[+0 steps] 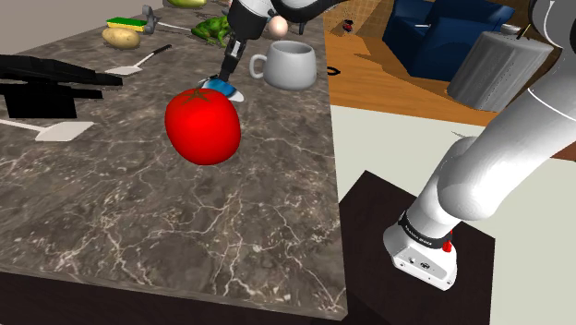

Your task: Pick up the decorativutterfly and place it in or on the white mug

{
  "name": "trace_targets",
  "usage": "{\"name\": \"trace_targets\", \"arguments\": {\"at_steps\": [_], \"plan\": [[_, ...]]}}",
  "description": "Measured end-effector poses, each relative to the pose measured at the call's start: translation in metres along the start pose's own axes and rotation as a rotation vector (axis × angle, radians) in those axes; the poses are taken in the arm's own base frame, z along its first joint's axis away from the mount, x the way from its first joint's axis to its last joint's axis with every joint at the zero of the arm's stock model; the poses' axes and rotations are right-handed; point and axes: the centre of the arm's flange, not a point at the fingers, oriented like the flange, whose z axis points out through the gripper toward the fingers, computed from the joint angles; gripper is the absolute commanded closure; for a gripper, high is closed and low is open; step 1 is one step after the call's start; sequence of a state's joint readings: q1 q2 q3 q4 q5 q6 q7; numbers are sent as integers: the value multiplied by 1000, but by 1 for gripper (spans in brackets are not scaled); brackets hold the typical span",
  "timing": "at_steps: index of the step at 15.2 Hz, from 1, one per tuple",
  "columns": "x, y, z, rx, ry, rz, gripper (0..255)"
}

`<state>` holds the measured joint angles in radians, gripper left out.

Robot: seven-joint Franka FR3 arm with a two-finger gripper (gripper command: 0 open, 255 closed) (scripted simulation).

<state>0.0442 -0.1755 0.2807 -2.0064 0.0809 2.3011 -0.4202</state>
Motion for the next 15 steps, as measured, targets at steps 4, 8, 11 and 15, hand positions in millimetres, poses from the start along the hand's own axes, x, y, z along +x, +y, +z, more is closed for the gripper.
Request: {"name": "trace_targets", "arguments": {"at_steps": [4,8,11,15], "plan": [[0,0,0,0,0,0,255],[3,1,-10,0,0,0,255],[11,4,-24,0,0,0,255],[20,8,-43,0,0,0,255]]}}
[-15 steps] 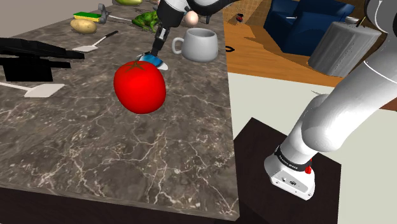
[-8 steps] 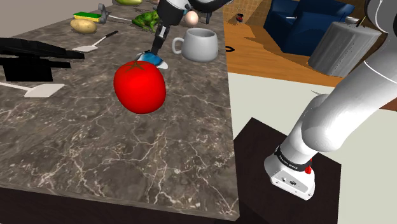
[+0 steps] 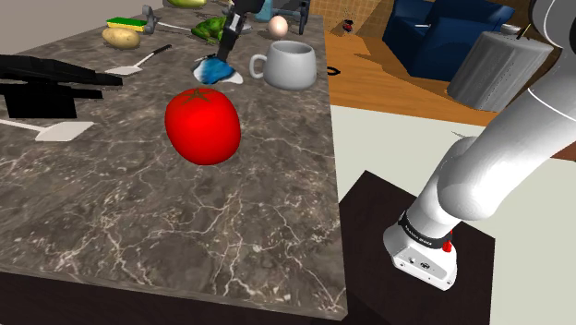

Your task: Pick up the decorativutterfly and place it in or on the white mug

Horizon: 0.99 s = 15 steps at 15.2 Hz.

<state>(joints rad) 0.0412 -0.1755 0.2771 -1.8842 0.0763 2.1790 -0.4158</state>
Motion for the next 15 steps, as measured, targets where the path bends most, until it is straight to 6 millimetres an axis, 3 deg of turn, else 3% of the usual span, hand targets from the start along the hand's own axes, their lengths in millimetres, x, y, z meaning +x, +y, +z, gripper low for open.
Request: {"name": "trace_targets", "arguments": {"at_steps": [15], "plan": [[32,11,-70,0,0,0,255]]}}
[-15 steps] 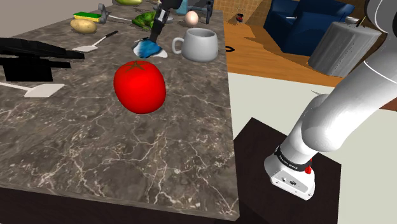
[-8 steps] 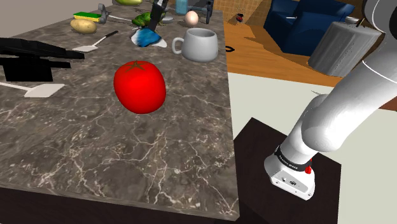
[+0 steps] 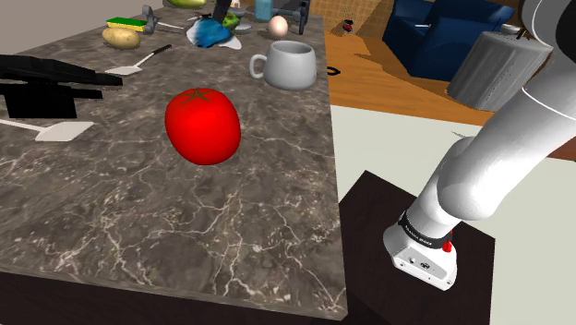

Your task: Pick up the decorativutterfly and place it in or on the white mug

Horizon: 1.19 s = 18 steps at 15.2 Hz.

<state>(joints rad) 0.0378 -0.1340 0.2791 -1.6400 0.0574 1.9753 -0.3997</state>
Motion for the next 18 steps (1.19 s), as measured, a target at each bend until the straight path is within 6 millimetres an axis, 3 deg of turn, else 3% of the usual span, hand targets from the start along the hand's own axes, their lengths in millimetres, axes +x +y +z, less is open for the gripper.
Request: {"name": "trace_targets", "arguments": {"at_steps": [9,18], "plan": [[15,12,-41,0,0,0,255],[-58,81,-90,-1,-1,2,255]]}}
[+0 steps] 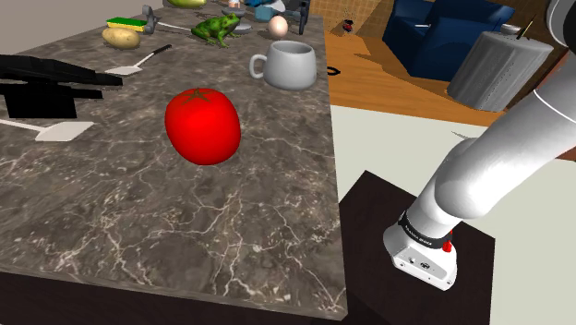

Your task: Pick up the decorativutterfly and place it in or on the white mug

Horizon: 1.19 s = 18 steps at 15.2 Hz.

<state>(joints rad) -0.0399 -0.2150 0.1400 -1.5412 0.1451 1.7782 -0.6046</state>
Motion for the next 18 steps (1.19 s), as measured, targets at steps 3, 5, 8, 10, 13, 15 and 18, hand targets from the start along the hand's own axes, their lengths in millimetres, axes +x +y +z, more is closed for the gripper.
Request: {"name": "trace_targets", "arguments": {"at_steps": [3,5,8,10,13,15,18], "plan": [[-26,26,-18,0,0,0,255],[-47,40,-29,0,0,0,255],[-64,54,-35,0,0,-1,255],[-70,53,-28,1,1,-1,255],[-77,50,-13,1,0,-1,255],[-82,49,-4,1,0,-2,255],[-90,46,9,1,0,-2,255]]}}
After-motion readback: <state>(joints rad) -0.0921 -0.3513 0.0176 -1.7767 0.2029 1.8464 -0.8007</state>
